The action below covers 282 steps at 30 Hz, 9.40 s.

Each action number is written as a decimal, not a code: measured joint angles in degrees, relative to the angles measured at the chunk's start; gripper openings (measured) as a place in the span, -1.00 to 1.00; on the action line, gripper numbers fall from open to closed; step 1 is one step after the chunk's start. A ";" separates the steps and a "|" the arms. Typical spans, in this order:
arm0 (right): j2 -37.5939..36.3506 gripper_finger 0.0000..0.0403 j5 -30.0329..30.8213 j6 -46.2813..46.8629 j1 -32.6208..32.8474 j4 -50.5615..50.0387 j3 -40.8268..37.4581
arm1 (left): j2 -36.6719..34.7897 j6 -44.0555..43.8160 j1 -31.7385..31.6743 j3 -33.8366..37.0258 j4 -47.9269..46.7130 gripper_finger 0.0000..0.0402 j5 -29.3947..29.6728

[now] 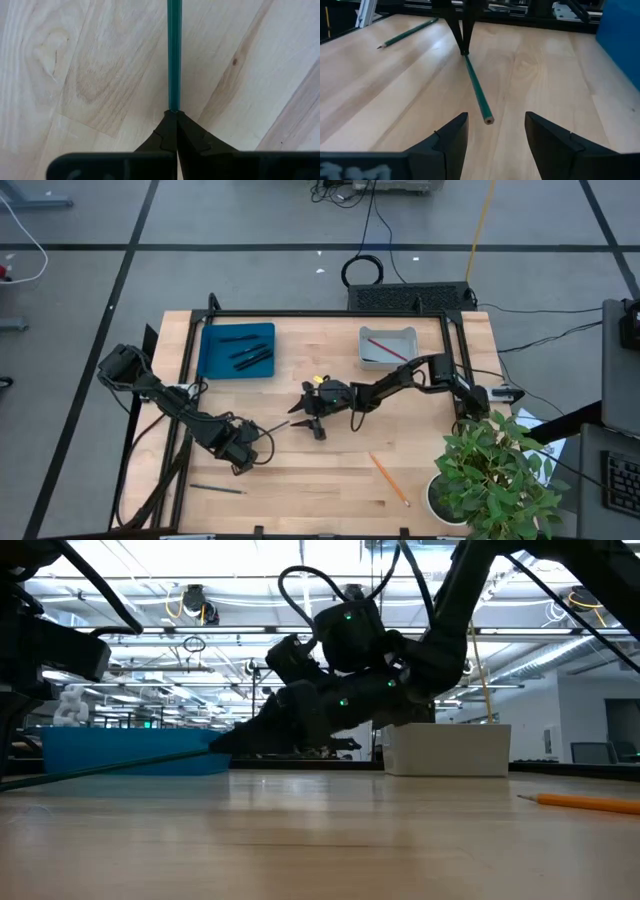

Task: Sort pens & pencils
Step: Put the green pencil into the gray bin

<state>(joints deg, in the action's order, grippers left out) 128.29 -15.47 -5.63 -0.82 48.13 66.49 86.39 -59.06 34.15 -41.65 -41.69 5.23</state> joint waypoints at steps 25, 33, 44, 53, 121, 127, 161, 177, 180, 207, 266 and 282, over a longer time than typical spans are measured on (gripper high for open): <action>0.04 -0.27 -0.09 1.84 0.07 0.03 0.47 | 0.00 -0.36 -0.04 0.02 0.18 -1.00 -0.04; 0.04 -0.26 -0.08 1.24 0.15 0.52 0.45 | 0.00 -0.12 -0.04 0.02 0.29 -1.00 -0.07; 0.04 -0.26 -2.92 1.08 1.20 0.10 0.43 | 0.00 0.29 -0.49 0.02 1.61 -1.00 -0.04; 2.30 -0.26 -2.49 0.39 0.53 0.15 0.41 | 0.02 2.02 -2.03 0.02 2.07 -1.00 0.01; 2.20 -0.80 -2.31 5.32 0.42 1.72 0.47 | 0.04 2.91 -1.99 0.02 4.29 -1.00 1.93; 2.21 -0.93 -3.25 5.15 0.50 1.65 0.43 | 0.04 2.96 -1.99 0.09 3.96 -1.00 2.08; -18.77 -0.95 6.49 -1.17 -2.63 0.22 -17.23 | -26.83 17.87 -0.98 -0.11 8.68 -0.26 27.34; -60.69 -0.95 16.06 2.74 -2.89 16.27 -54.55 | -30.70 62.40 -17.39 15.80 63.63 -0.30 21.34; -65.65 -0.95 16.49 3.43 -2.86 14.05 -56.91 | -30.50 62.71 -23.46 21.78 74.14 -0.30 13.86; -69.60 -0.95 53.10 10.73 -10.88 -8.33 -58.13 | -36.63 60.34 -26.14 23.82 72.98 -0.30 7.28; -72.76 0.01 12.24 11.17 -1.40 3.75 -56.94 | -36.63 55.31 -26.12 23.78 69.31 -0.30 -6.31; -65.44 0.01 12.38 11.93 0.33 7.44 -56.97 | -36.65 57.43 -26.14 23.78 68.83 -0.30 10.37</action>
<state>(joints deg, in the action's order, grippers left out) 62.85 -3.09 6.30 -0.49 55.57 9.52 49.74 -1.63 8.01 -17.87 27.14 15.60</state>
